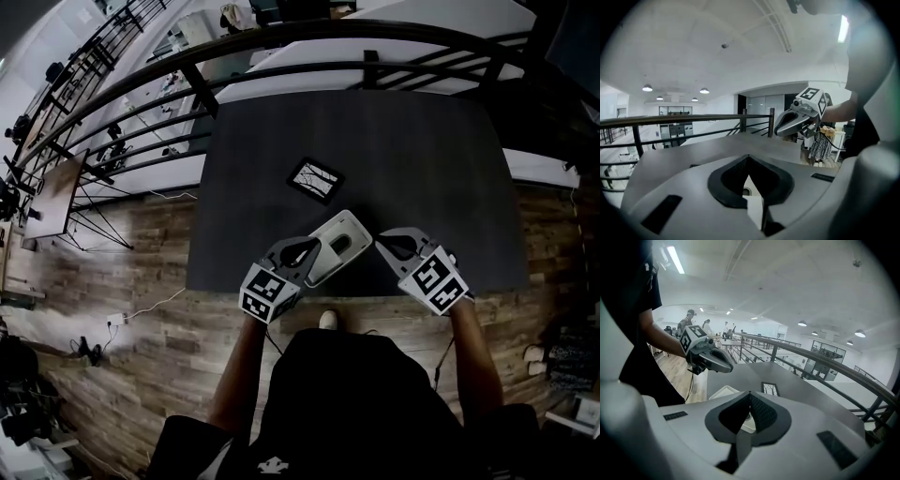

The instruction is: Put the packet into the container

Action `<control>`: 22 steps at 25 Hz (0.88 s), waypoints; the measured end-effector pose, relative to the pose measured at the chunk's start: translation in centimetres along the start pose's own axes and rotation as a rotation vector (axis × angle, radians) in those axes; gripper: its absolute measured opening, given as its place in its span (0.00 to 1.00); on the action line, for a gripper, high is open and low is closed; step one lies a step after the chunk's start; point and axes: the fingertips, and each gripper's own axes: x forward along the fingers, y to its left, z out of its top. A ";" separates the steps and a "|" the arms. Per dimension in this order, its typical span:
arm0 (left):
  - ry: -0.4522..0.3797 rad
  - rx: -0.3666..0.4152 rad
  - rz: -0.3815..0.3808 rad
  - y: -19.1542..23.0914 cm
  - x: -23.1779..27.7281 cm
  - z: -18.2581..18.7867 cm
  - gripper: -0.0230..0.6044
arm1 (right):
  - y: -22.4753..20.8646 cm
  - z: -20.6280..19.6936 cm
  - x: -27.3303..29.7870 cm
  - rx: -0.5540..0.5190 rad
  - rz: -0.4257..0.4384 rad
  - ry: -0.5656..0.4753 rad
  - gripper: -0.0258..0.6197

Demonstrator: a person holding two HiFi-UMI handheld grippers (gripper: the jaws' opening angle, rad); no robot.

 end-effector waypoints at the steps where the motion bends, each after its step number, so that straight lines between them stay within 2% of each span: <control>1: -0.015 0.025 0.001 -0.4 -0.2 1.0 0.05 | 0.1 0.2 0.0 0.003 -0.002 -0.011 0.04; 8: -0.198 0.072 0.013 -2.4 -1.4 7.3 0.05 | 0.2 2.7 -1.0 0.118 -0.057 -0.149 0.04; 17: -0.296 0.110 0.061 -3.6 -1.9 11.4 0.05 | -0.1 6.6 -3.2 0.153 -0.151 -0.342 0.04; 22: -0.340 0.069 0.086 -4.2 -2.0 12.5 0.05 | -0.1 7.8 -4.3 0.138 -0.231 -0.398 0.04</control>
